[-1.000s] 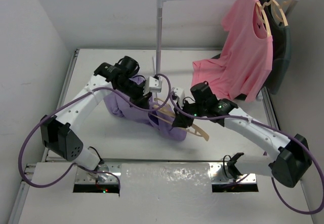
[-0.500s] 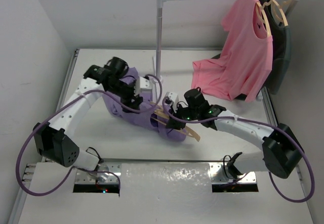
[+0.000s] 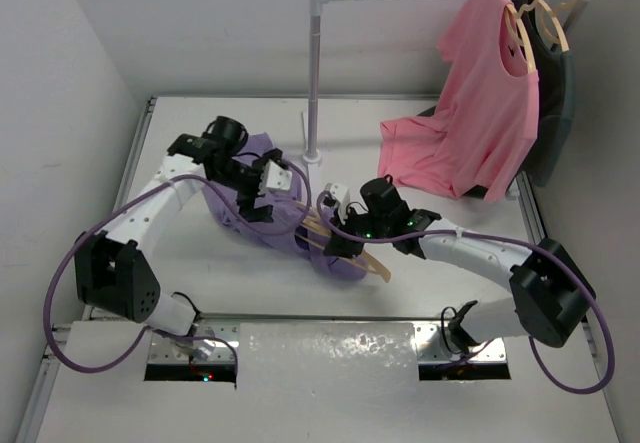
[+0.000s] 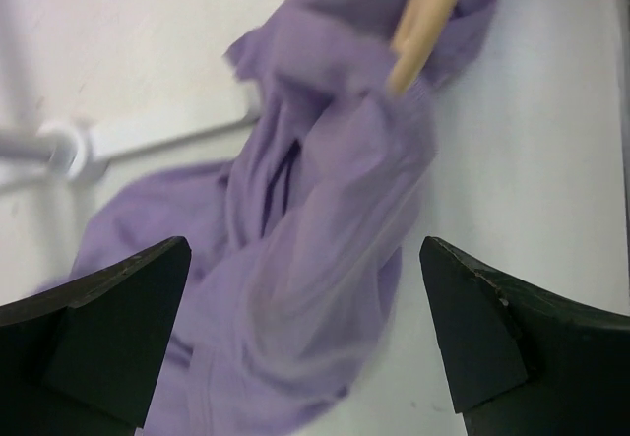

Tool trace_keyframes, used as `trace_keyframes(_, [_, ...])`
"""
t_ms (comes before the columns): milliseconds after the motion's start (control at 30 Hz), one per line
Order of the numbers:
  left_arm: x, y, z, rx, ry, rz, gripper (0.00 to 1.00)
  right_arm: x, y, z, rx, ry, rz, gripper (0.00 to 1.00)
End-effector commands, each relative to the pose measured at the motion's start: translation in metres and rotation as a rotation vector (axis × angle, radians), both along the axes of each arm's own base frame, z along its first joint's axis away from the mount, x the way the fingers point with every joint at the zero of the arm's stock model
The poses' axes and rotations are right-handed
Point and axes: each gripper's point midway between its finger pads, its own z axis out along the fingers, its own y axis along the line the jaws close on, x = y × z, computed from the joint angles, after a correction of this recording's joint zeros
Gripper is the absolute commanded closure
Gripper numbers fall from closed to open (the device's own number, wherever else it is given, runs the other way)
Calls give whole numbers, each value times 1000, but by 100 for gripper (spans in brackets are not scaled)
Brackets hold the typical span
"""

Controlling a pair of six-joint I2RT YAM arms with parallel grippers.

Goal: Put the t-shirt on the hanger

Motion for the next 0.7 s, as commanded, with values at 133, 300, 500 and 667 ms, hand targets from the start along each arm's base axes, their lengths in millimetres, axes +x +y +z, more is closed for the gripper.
trace_keyframes(133, [-14,-18,-26,18,-21,-253,0,11,23,43,90,-103,57,100])
trace_keyframes(300, [-11,-25,-48,53,-1,-241,15,14,27,54,105,-127,72,100])
trace_keyframes(500, [-5,-31,-42,46,93,-137,100,11,25,50,72,-121,100,100])
trace_keyframes(667, [1,-16,-29,55,109,54,100,28,26,56,45,-146,36,95])
